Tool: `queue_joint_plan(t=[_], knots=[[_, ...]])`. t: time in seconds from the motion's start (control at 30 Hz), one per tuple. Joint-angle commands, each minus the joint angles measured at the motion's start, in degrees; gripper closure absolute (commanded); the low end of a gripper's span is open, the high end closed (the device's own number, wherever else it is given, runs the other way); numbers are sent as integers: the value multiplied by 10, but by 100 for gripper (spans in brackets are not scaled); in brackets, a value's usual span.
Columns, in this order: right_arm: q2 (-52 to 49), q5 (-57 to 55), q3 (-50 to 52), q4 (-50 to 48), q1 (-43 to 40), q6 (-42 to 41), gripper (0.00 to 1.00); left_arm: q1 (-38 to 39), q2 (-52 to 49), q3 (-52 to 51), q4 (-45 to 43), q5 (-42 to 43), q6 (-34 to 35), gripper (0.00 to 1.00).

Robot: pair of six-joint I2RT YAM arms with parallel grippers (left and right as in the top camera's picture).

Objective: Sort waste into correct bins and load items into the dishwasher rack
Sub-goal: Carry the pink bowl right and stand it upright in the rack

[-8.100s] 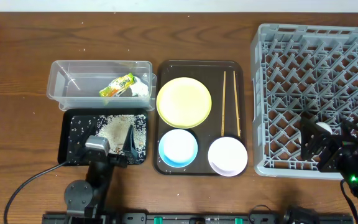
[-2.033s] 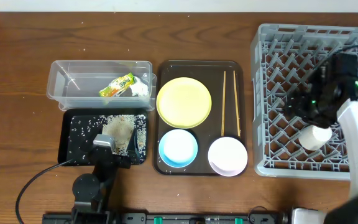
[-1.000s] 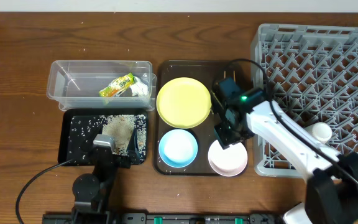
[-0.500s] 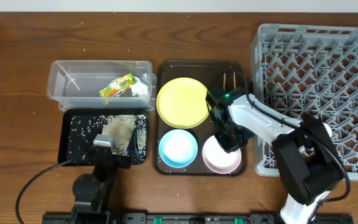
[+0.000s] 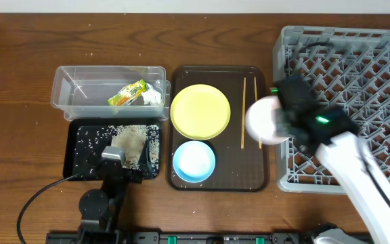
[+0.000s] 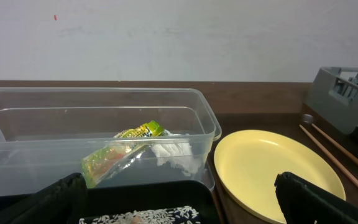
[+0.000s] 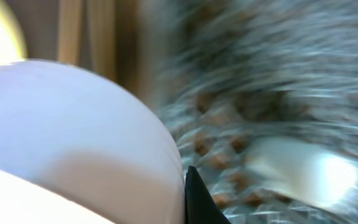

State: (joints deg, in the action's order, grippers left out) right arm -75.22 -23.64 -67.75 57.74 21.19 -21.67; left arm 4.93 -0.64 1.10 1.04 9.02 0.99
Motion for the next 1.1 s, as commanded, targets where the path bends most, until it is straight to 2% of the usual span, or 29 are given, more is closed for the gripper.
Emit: queue_joint_plan(t=[0.0, 0.23, 0.37, 0.53, 0.63, 0.77, 0.93, 1.0, 1.07], knots=[[55, -248, -4, -15, -55, -125, 99, -3, 4, -9, 19, 8, -10, 1], [57, -416, -4, -78, -188, -134, 99, -3, 4, -9, 19, 8, -10, 1], [10, -430, -4, -104, -250, -131, 99, -3, 4, -9, 19, 9, -10, 1], [-86, -430, -4, -156, -306, -76, 99, -3, 4, -9, 19, 9, -10, 1], [-143, -445, -4, -211, -315, -19, 99, -3, 4, -9, 19, 8, -10, 1], [-215, -486, -4, -311, -315, 119, 99, -3, 4, -9, 19, 9, -10, 1], [-262, -483, -4, -324, -288, 147, 98, -3, 4, -9, 19, 8, -10, 1], [-274, -483, -4, -320, -266, 147, 93, -3, 4, -9, 19, 8, -10, 1], [-282, -478, -4, -309, -242, 147, 80, -3, 4, -9, 19, 8, -10, 1]])
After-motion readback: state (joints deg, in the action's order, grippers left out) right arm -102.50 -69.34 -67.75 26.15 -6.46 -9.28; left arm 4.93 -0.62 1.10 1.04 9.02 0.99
